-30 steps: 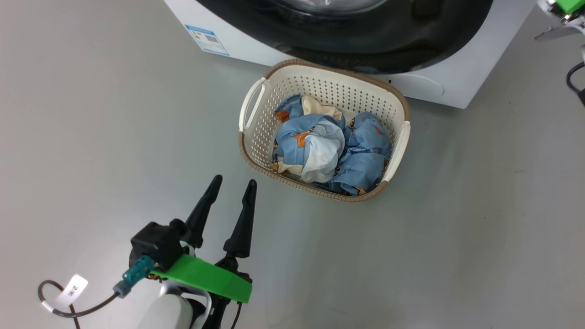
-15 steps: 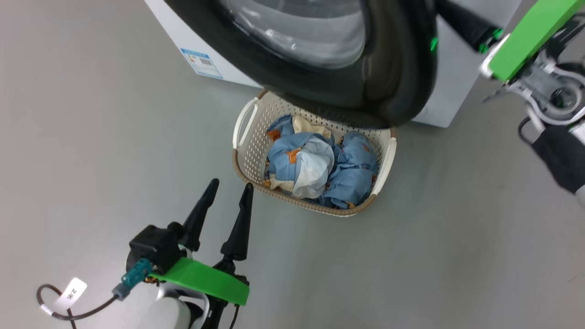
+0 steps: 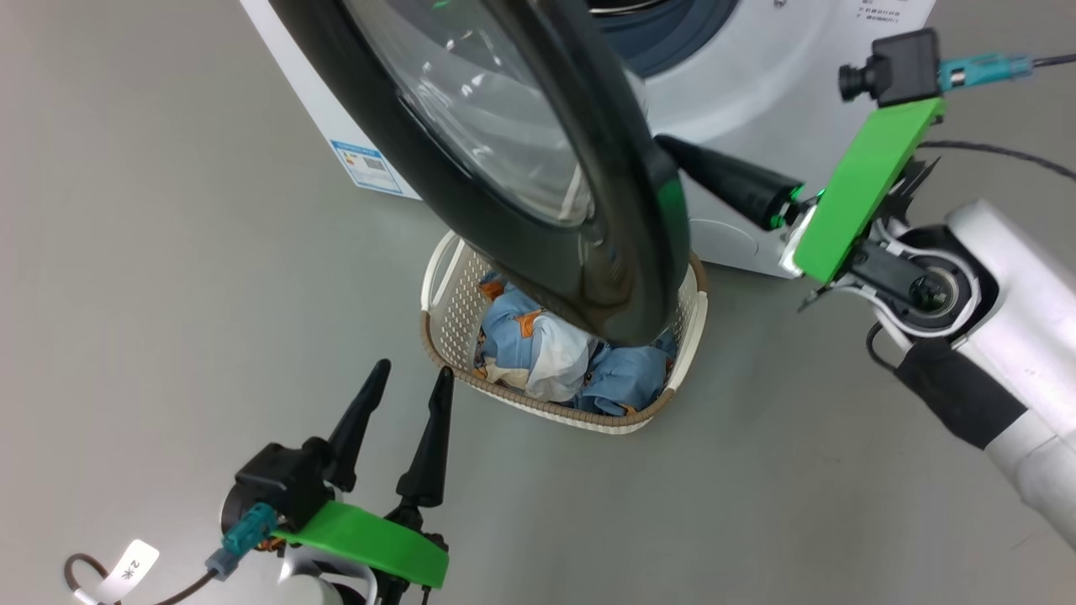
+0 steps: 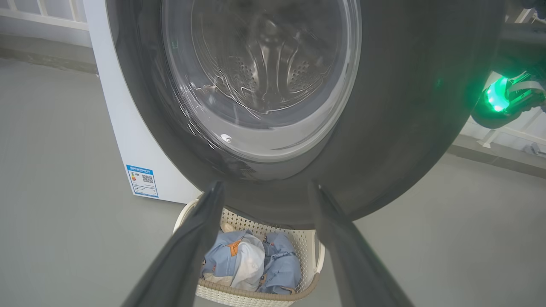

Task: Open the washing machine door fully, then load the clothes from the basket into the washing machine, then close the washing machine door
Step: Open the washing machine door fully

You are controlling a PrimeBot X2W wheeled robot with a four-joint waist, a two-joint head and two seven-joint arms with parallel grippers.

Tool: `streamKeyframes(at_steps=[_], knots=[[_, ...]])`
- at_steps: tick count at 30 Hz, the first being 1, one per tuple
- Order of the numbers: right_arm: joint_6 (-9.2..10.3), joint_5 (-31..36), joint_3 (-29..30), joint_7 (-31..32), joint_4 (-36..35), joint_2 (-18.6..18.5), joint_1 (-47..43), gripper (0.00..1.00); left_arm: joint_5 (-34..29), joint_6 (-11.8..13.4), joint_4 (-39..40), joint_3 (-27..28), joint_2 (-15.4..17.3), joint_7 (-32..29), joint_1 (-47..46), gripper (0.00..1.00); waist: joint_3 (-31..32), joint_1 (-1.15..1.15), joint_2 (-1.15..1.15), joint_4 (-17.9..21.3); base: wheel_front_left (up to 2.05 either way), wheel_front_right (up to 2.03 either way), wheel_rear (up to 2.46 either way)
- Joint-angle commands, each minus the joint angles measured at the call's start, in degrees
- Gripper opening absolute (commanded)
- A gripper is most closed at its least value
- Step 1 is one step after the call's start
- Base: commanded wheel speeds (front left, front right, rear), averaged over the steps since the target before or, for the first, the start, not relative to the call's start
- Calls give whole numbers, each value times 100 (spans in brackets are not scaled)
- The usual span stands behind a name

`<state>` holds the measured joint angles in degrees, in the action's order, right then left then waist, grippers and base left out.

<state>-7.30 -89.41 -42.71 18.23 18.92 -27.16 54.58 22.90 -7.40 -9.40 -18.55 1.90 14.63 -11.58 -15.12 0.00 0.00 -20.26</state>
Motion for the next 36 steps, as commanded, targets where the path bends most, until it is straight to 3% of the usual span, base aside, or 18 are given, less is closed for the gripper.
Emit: streamKeyframes(at_steps=[1,13,24,26,28,29,30,36], knots=[[-19,-28,-58,43,-216,108,-162,0,-39,-9,115,207,98,37,30,100,36,0,0,3,0,0,0],[-19,57,-623,160,-642,489,-474,0,-84,-9,107,243,98,37,170,100,240,0,0,-91,0,0,0],[-19,-21,-744,-13,-594,732,-631,0,-164,-9,79,323,98,37,258,100,478,0,0,-65,0,0,0],[-19,-12,-731,-92,-553,723,-693,35,-199,-9,72,355,98,37,290,100,527,0,0,-10,0,0,0],[-19,-32,-699,-184,-510,707,-787,52,-236,-9,62,390,99,37,321,100,574,0,0,58,0,0,0],[-19,-28,-686,-234,-494,686,-839,87,-250,-9,57,414,105,37,334,100,597,0,0,100,0,0,0],[-19,-17,-669,-302,-480,660,-897,100,-262,-9,53,442,117,37,349,100,623,0,0,144,0,0,0],[-19,-88,-539,-593,-412,527,-1276,100,-306,-9,52,598,216,37,419,100,736,0,0,398,0,0,0]])
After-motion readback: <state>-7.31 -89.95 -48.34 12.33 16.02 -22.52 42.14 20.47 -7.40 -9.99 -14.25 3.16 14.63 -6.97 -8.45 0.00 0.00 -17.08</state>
